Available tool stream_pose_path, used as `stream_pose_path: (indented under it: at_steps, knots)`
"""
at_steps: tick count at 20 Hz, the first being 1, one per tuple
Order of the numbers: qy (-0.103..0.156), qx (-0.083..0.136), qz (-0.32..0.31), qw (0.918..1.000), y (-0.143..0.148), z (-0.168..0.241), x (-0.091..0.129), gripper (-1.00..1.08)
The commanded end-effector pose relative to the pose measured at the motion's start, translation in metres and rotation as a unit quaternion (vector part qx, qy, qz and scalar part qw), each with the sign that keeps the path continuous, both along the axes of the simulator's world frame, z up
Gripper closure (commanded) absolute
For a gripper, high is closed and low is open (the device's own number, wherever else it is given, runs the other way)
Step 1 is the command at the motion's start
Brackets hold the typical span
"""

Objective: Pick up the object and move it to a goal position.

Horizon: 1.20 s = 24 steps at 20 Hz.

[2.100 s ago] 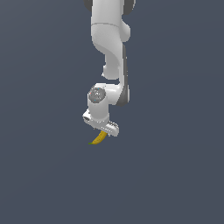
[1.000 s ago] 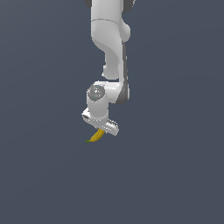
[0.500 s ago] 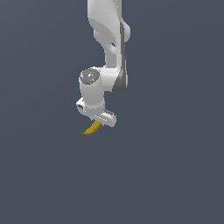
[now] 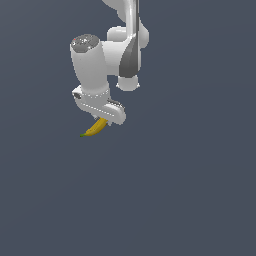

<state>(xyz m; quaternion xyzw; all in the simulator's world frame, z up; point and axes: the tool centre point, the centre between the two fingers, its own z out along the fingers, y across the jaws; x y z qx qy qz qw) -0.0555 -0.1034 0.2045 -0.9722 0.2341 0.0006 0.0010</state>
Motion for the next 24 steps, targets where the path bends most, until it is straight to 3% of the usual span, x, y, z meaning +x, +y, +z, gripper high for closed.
stream_pose_path:
  at_steps: [1, 14, 24]
  knots:
    - [-0.001, 0.000, 0.000, 1.0000, -0.008, 0.031, -0.006, 1.08]
    - [0.000, -0.001, -0.001, 1.0000, -0.042, 0.167, -0.028, 1.08]
    - [0.000, -0.001, 0.000, 1.0000, -0.057, 0.224, -0.033, 1.08]
